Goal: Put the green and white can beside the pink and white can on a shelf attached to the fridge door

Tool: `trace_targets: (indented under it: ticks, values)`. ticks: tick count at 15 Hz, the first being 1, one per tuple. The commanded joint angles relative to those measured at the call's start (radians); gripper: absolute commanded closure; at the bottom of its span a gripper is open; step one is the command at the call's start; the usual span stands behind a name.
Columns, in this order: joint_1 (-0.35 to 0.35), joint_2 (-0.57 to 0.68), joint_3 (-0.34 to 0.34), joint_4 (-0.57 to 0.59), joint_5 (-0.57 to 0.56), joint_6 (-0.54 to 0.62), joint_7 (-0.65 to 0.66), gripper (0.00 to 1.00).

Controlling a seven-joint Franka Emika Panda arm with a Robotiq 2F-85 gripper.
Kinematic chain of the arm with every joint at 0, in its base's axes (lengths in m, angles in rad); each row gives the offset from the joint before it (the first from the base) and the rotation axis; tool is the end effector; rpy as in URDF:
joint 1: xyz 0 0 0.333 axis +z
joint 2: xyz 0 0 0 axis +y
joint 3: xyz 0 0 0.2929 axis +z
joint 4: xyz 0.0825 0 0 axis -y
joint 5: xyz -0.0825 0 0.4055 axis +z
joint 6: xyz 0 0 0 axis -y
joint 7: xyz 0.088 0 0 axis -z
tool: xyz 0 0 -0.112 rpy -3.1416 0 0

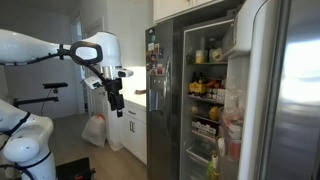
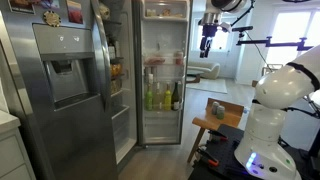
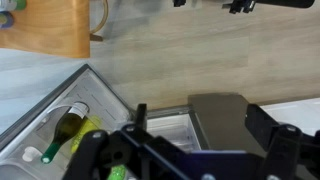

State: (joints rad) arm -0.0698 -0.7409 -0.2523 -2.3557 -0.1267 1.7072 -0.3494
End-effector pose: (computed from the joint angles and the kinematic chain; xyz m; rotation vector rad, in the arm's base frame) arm 0.3483 -0.1443 0.5555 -3.1169 -0.1522 -0.1349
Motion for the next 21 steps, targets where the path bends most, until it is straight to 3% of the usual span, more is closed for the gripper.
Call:
trace_targets:
  ticks: [1,4,11,17,21]
  values:
    - [-0.003,0.001,0.002,0.002,0.002,-0.001,-0.002,0.00]
    - [-0.003,0.001,0.002,0.002,0.002,-0.001,-0.002,0.00]
    - [-0.071,0.117,0.038,0.013,0.031,0.305,0.318,0.00]
    - [-0.198,0.311,0.054,0.022,-0.025,0.601,0.536,0.00]
    - [-0.293,0.430,0.082,0.048,-0.098,0.687,0.731,0.00]
